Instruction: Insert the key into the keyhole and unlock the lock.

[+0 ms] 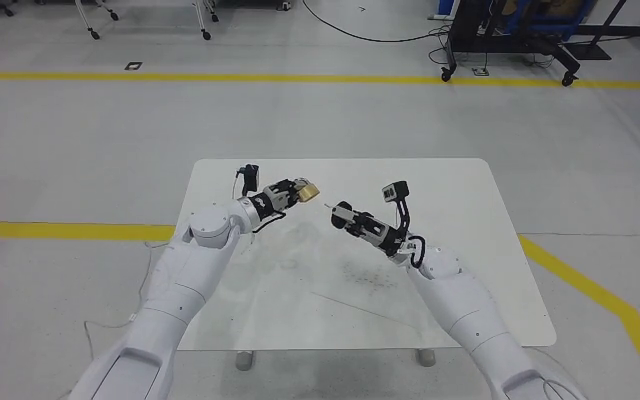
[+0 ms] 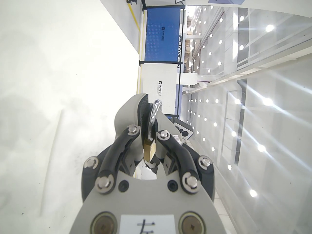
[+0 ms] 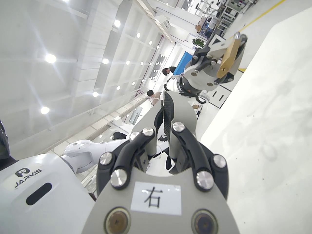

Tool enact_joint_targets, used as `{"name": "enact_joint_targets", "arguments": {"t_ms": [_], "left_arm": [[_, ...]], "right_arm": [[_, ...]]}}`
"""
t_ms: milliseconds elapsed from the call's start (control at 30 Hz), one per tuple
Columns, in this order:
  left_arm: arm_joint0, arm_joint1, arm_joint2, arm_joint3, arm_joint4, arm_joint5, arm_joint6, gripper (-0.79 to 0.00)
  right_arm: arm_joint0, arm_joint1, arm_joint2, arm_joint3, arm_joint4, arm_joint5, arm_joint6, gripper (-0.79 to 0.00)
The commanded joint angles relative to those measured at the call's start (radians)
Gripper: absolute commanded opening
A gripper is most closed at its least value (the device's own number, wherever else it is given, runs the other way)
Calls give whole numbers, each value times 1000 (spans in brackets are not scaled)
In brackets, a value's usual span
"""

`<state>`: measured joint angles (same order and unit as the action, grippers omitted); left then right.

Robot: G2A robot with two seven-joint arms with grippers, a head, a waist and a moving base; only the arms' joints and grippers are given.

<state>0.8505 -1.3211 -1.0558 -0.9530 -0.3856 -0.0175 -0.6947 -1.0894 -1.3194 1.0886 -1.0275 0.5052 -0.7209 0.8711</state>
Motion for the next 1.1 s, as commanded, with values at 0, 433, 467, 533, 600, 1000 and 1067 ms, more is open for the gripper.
{"name": "enact_joint_targets", "arguments": {"t_ms": [0, 433, 467, 533, 600, 1000, 1067], "left_arm": [[0, 0, 0, 0, 0, 0, 0, -785], [58, 12, -74, -90, -42, -87, 54, -785], [62, 13, -76, -95, -32, -95, 58, -785], [67, 14, -79, -106, -20, -113, 58, -785], [69, 15, -79, -111, -10, -126, 51, -785], [84, 9, -50, -140, 67, -170, 84, -785], [86, 9, -52, -144, 69, -172, 86, -785]], "right_arm": [[2, -1, -1, 4, 1, -15, -2, -785], [-24, -9, -32, -39, -143, 58, -177, -785], [-31, -10, -36, -55, -173, 67, -213, -785], [-53, -14, -43, -90, -188, 93, -274, -785], [-73, -16, -41, -123, -223, 112, -357, -785], [-125, -38, -84, -222, -319, 187, -579, -785], [-124, -41, -86, -219, -317, 184, -587, -785]]}}
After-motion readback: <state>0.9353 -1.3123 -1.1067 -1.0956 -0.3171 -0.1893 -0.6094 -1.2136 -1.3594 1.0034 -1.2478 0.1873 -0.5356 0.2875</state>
